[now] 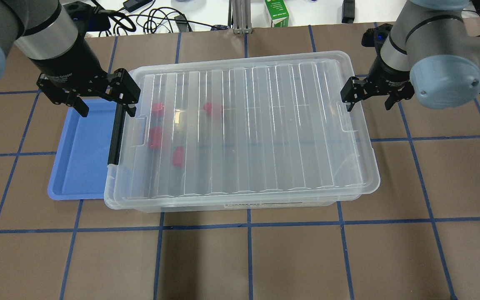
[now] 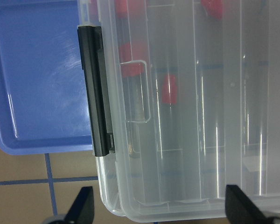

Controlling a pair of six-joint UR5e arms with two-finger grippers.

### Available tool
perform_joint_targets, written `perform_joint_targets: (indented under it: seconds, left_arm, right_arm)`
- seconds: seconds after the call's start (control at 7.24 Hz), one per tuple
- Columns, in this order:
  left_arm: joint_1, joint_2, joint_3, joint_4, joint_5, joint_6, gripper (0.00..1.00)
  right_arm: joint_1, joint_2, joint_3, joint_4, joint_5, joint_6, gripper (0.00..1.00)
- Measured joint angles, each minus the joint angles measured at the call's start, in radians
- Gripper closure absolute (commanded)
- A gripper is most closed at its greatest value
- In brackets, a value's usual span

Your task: Place red block in blue tray from box

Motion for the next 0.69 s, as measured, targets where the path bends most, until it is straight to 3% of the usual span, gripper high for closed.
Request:
perform_joint_targets:
  seconds: [0.69]
  left_arm:
    - [0.0,0.001,-0.001,-0.001,0.003,0.001,0.0]
  right_arm:
    - [-0.034,0.016,0.0,-0.031,-0.001,-0.071,0.0]
